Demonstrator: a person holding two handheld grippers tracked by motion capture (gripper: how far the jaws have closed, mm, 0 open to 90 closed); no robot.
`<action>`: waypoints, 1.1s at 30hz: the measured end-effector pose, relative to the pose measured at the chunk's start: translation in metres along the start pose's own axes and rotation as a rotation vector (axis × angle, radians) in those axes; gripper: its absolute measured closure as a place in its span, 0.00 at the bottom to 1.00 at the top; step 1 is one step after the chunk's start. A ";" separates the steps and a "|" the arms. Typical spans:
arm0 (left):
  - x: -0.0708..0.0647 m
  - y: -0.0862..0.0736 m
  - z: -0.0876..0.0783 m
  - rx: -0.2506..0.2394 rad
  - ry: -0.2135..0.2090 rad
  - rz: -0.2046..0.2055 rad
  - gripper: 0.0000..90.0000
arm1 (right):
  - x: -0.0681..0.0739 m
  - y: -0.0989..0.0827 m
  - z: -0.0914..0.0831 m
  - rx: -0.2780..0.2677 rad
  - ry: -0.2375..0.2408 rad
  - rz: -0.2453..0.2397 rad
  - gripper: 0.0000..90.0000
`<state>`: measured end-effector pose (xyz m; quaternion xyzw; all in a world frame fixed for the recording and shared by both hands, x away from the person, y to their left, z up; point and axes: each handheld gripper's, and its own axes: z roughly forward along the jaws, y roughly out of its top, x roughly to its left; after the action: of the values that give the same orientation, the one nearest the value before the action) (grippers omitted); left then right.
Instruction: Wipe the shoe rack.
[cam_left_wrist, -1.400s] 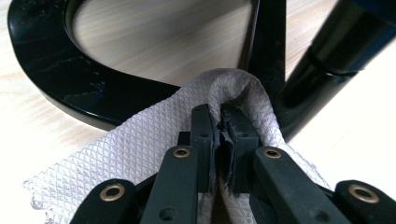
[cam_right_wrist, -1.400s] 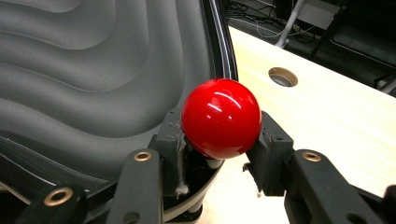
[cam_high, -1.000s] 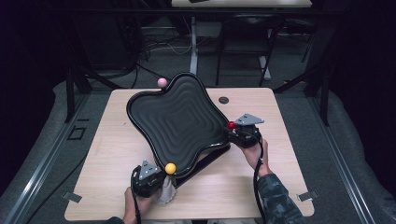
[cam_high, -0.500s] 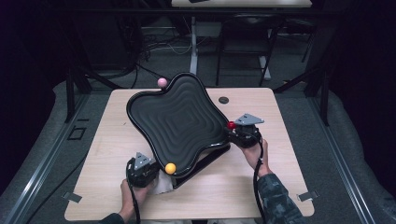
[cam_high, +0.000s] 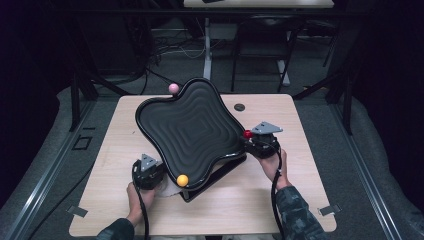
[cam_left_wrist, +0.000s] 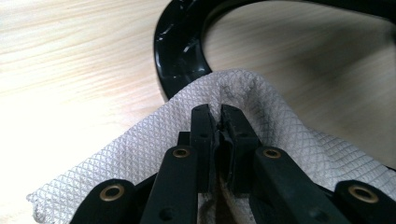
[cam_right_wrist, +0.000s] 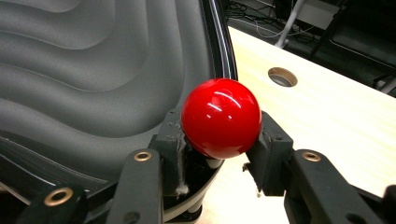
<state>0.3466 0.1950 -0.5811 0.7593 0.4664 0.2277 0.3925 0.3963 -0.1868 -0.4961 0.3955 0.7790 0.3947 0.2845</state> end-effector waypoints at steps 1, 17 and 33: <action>0.001 0.001 0.001 0.002 0.002 -0.004 0.93 | 0.000 0.000 0.000 0.000 0.000 0.000 0.67; 0.017 0.001 0.005 0.034 0.060 -0.010 0.93 | 0.000 0.001 0.000 0.003 0.006 -0.001 0.67; 0.049 0.005 -0.036 -0.042 0.107 -0.122 0.93 | -0.001 0.002 0.002 0.007 0.000 -0.002 0.67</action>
<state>0.3465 0.2503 -0.5567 0.7076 0.5274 0.2534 0.3961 0.3986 -0.1863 -0.4954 0.3957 0.7809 0.3915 0.2835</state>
